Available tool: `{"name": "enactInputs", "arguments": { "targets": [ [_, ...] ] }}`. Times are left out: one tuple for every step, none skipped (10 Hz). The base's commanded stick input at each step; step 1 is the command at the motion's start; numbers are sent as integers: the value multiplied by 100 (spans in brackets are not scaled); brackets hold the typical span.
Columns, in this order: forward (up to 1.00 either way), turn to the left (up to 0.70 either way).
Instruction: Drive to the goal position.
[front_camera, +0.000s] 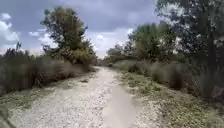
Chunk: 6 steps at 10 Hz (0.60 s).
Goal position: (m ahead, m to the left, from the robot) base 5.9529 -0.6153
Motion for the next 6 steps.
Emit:
{"name": "enactInputs", "arguments": {
  "targets": [
    [50,1],
    [50,1],
    [50,1],
    [50,1],
    [50,1],
    [50,1]
  ]
}}
